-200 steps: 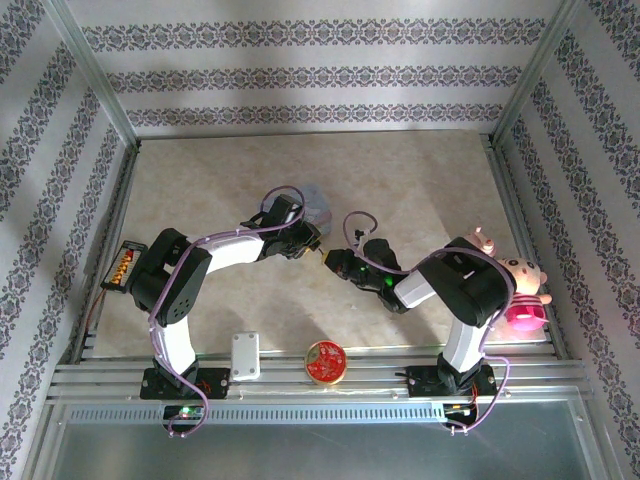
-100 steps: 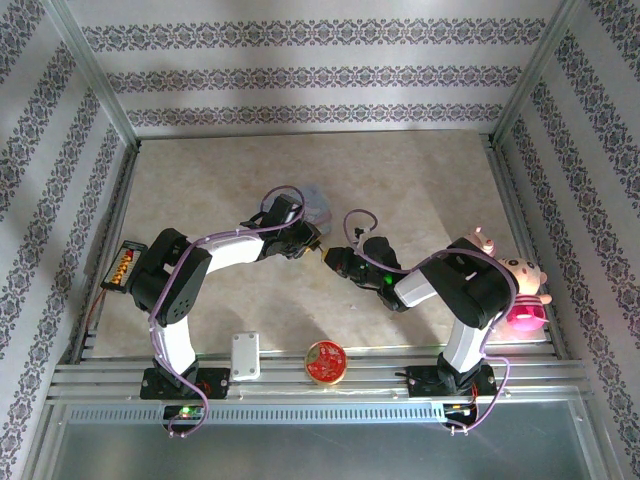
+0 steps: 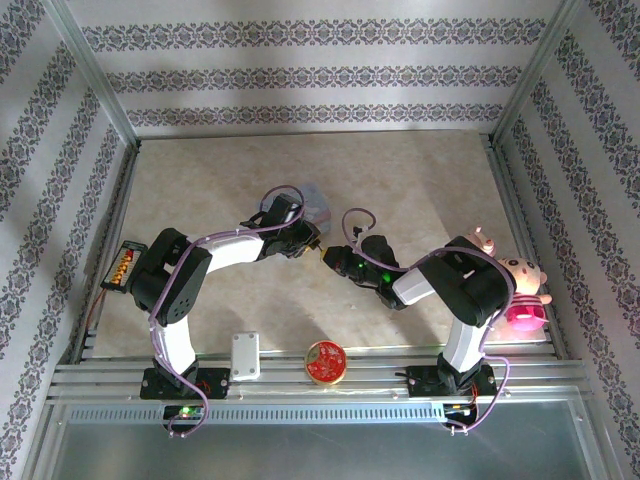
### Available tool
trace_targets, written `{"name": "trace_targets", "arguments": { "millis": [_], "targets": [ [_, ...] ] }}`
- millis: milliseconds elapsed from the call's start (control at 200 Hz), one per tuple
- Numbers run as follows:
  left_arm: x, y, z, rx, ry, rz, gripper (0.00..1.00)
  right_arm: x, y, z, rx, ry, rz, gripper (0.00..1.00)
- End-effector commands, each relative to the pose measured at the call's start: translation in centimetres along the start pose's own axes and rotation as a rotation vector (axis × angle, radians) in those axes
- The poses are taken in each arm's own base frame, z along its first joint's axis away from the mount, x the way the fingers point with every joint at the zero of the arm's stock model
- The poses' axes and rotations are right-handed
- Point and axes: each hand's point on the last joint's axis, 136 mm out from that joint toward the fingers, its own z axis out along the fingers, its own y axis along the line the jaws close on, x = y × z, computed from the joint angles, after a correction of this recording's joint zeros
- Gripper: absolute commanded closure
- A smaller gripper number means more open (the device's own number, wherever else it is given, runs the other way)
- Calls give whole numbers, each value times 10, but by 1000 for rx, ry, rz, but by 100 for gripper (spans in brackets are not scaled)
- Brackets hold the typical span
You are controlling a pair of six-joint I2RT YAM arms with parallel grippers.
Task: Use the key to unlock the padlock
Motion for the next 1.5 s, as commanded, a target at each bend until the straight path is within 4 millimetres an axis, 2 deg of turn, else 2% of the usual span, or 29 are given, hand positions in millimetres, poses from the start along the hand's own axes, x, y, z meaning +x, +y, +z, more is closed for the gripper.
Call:
{"name": "trace_targets", "arguments": {
  "millis": [0,565,1095,1274,1494],
  "targets": [
    [10,-4,3,29,57,-37,100,-2,13,8,-41,-5,-16,100],
    [9,-6,2,38,53,-41,100,4,-3,9,2,2,29,100],
    [10,-4,4,37,57,-43,100,9,-6,10,5,23,43,100],
    [11,-5,4,40,66,-34,100,7,-5,11,4,22,46,100],
    [14,-5,3,35,85,-9,100,-5,0,14,-13,33,67,100]
  ]
}}
